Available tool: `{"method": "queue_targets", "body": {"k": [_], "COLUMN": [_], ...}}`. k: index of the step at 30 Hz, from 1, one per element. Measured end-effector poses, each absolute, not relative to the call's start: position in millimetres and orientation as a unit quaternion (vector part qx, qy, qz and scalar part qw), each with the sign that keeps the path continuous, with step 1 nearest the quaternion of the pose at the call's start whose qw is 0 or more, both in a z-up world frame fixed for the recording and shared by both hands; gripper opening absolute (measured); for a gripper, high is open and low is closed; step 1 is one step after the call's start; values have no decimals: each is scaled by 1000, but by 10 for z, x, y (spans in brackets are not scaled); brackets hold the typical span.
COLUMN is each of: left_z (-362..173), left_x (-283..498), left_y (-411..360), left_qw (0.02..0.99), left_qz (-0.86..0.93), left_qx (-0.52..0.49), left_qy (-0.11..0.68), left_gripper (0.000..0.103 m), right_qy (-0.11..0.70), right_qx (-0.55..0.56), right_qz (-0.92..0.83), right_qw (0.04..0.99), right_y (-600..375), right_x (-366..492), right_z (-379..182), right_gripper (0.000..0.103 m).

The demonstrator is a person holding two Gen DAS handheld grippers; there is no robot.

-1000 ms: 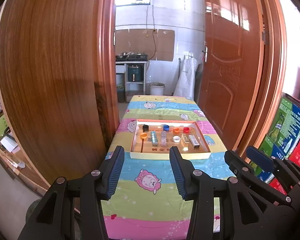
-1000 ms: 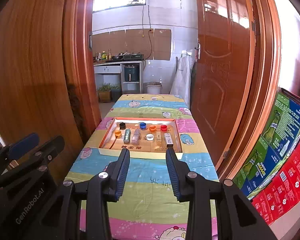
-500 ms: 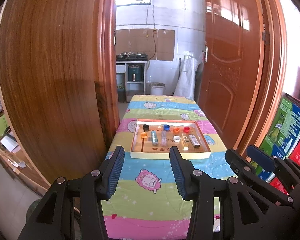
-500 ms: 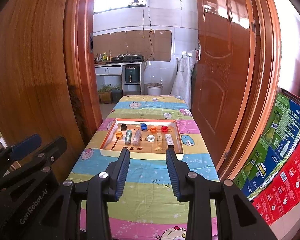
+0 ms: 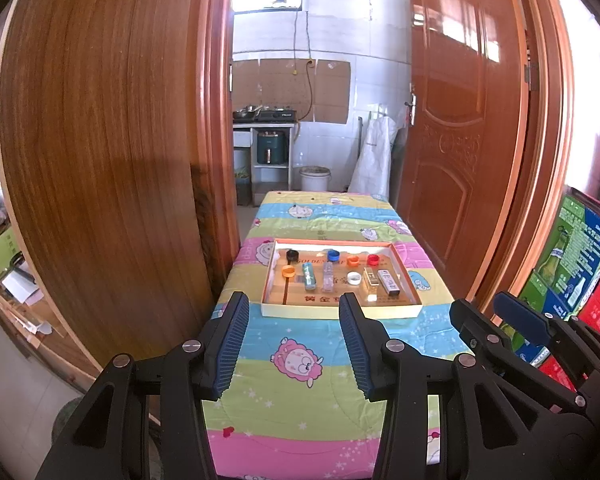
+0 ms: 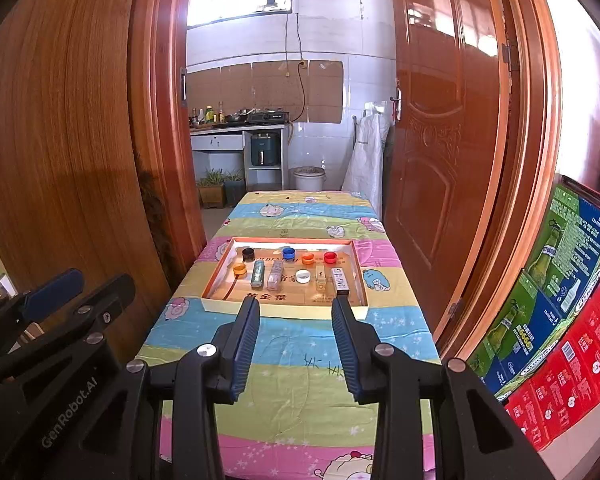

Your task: Organize rigid objects

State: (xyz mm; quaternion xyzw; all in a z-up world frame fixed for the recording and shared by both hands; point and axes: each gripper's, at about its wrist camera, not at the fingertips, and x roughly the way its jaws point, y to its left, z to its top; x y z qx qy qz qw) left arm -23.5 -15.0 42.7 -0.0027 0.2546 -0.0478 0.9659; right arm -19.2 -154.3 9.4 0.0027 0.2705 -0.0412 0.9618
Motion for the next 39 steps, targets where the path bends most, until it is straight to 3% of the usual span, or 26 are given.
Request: {"method": "queue_targets", "body": {"k": [39], "left_z": [437], "left_x": [-239], "left_y": [-118], "left_qw": [966], "left_qz": [-46], "left_qx": [-1], "left_qy": [255], "left_gripper": [48], "right_qy": [266], "right_qx": [1], "right_qz": [-45], "right_qw": [963], "right_y": [-1522], "right_x": [-209], "right_z": [103], "right_gripper": [37]}}
